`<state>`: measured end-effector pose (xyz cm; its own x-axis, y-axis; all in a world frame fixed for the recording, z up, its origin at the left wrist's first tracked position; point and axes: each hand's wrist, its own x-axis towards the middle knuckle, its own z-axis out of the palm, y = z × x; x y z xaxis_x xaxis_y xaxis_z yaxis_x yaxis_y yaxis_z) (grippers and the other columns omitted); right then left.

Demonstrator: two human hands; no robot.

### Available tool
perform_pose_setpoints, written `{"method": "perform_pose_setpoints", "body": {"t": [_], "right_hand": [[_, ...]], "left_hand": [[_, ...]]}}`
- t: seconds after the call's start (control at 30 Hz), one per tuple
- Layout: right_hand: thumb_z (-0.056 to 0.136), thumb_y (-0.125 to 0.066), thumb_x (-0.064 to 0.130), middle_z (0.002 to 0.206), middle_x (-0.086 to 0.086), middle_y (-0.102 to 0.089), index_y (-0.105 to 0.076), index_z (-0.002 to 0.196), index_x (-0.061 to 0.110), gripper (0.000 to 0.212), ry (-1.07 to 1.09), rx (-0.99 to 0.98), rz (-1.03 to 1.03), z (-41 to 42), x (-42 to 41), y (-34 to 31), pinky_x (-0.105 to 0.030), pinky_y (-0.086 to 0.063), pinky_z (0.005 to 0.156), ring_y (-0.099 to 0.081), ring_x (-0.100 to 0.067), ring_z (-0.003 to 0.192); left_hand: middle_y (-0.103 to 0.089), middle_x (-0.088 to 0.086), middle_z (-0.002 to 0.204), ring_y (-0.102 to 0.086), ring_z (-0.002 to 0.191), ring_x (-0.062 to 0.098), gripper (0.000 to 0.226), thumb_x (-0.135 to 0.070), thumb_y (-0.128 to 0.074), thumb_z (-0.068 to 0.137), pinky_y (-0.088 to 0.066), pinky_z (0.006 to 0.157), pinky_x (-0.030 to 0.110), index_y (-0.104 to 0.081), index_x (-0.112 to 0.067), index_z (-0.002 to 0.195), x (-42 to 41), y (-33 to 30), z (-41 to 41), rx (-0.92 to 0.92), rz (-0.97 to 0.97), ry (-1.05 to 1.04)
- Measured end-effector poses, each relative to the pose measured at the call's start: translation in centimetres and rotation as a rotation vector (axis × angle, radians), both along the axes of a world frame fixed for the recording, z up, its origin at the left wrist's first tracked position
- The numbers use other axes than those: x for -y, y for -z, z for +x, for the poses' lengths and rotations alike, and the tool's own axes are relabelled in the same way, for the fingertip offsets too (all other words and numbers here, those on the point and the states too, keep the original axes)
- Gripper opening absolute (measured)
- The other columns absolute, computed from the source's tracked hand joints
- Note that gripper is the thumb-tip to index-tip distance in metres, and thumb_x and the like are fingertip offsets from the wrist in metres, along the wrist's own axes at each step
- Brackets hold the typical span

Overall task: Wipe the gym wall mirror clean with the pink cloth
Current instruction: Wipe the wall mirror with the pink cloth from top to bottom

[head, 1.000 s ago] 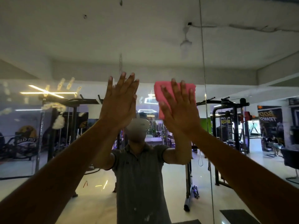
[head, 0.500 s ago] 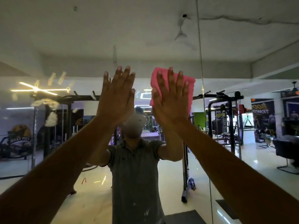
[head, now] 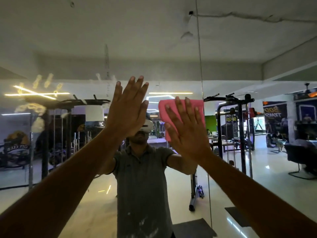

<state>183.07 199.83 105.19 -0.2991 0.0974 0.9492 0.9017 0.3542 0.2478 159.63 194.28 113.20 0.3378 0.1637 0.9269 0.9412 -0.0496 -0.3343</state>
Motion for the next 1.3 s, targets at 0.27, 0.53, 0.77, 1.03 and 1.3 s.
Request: {"method": "perform_pose_setpoints", "body": {"t": [0.27, 0.53, 0.77, 1.03, 1.3], "right_hand": [[0.118, -0.019, 0.054, 0.184, -0.013, 0.006, -0.003, 0.177, 0.027, 0.067, -0.013, -0.151, -0.015, -0.4, 0.2, -4.4, -0.060, 0.003, 0.137, 0.008, -0.039, 0.169], [0.118, -0.019, 0.054, 0.184, -0.012, 0.004, -0.003, 0.177, 0.028, 0.066, -0.041, -0.199, 0.019, 2.7, -1.1, -10.1, -0.063, -0.003, 0.136, 0.005, -0.039, 0.170], [0.118, -0.021, 0.055, 0.184, -0.011, 0.009, 0.000, 0.177, 0.028, 0.068, -0.003, 0.066, 0.071, 1.5, -2.1, -8.0, -0.064, -0.005, 0.134, 0.009, -0.037, 0.170], [0.115, -0.008, 0.057, 0.184, -0.010, 0.006, -0.002, 0.177, 0.029, 0.068, -0.018, -0.026, 0.050, -3.0, 0.8, -13.5, -0.062, -0.003, 0.136, 0.006, -0.038, 0.170], [0.115, -0.011, 0.056, 0.184, -0.012, -0.002, -0.009, 0.176, 0.030, 0.066, -0.005, -0.155, 0.043, -2.8, 1.3, -17.3, -0.063, 0.002, 0.136, -0.001, -0.041, 0.169]], "left_hand": [[-0.009, 0.008, 0.182, -0.003, 0.169, 0.028, 0.069, -0.054, -0.022, 0.114, 0.003, 0.135, 0.054, -0.022, -0.017, 0.173, -0.5, 0.9, 2.3, 0.102, -0.032, -0.025], [-0.019, 0.009, 0.180, -0.013, 0.168, 0.029, 0.068, -0.050, -0.024, 0.112, 0.005, 0.135, 0.053, -0.032, -0.015, 0.170, 0.2, 0.4, 2.9, 0.100, -0.005, -0.073], [-0.017, 0.008, 0.180, -0.010, 0.168, 0.029, 0.073, -0.053, -0.014, 0.111, -0.001, 0.135, 0.061, -0.026, -0.014, 0.171, 0.2, -1.6, 2.3, 0.114, 0.017, -0.057], [-0.029, 0.011, 0.176, -0.024, 0.165, 0.031, 0.065, -0.043, -0.019, 0.114, -0.009, 0.135, 0.061, -0.034, -0.011, 0.168, 0.0, -3.4, -0.2, 0.109, 0.126, 0.016], [-0.038, 0.010, 0.173, -0.032, 0.163, 0.029, 0.055, -0.035, -0.025, 0.117, -0.008, 0.135, 0.059, -0.036, -0.018, 0.167, -0.4, -4.8, -4.0, -0.007, 0.174, 0.042]]}}
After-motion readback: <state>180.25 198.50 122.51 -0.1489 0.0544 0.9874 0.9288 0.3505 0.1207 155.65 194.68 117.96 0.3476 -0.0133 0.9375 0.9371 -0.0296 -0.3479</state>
